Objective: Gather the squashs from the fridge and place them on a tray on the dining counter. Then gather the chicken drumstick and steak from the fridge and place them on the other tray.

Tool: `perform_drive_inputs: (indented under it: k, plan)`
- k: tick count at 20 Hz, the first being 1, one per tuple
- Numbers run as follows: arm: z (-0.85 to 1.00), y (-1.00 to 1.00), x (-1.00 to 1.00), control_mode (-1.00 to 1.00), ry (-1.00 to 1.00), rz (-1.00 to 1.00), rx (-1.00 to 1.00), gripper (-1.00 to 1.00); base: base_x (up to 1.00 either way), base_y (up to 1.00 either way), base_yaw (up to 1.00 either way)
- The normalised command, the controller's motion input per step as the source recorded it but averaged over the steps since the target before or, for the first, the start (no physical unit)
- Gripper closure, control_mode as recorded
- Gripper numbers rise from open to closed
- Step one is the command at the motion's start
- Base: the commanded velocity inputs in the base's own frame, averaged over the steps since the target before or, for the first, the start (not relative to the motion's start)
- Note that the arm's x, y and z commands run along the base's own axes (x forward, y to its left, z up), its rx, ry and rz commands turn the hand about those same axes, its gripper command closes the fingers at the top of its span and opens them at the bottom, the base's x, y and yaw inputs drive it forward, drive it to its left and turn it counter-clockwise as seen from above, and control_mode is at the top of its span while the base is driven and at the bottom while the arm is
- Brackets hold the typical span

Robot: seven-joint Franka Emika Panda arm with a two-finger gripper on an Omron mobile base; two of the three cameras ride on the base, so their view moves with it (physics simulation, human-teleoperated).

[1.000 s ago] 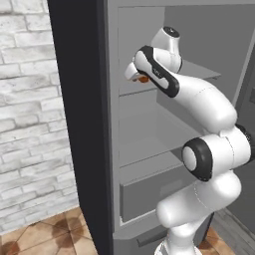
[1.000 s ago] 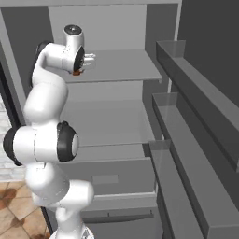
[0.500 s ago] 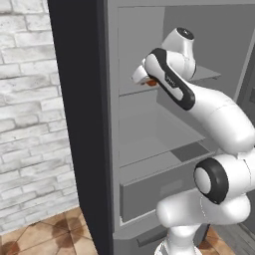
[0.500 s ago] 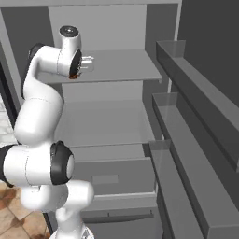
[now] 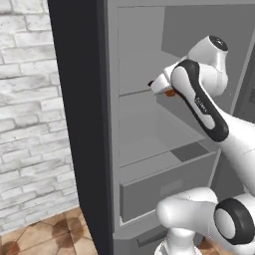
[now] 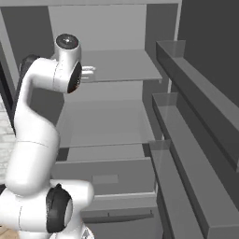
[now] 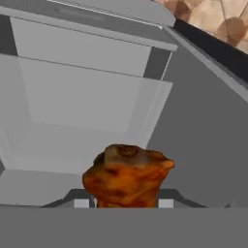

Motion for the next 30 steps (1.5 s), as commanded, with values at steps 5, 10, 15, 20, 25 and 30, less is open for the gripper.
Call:
perform_drive_inputs:
  k: [5, 10, 15, 20, 25, 30]
  plan:
    - [0.08, -0.29, -0.99, -1.00, 0.00, -0.03, 0.01, 1.00, 0.00, 0.00, 0.00]
    - [0.00, -0.17, -0.99, -1.00, 0.00, -0.03, 0.00, 1.00, 0.00, 0.00, 0.00]
    - [0.00, -0.06, -0.97, -1.00, 0.00, -0.03, 0.00, 1.00, 0.00, 0.00, 0.00]
    - [0.00, -0.02, -0.92, -1.00, 0.00, -0.04, 0.00, 1.00, 0.00, 0.00, 0.00]
    - [-0.12, 0.00, -0.54, -1.00, 0.00, -0.02, 0.00, 1.00, 0.00, 0.00, 0.00]
    - [-0.03, 0.00, -0.02, -1.00, 0.02, 0.00, 0.00, 1.00, 0.00, 0.00, 0.00]
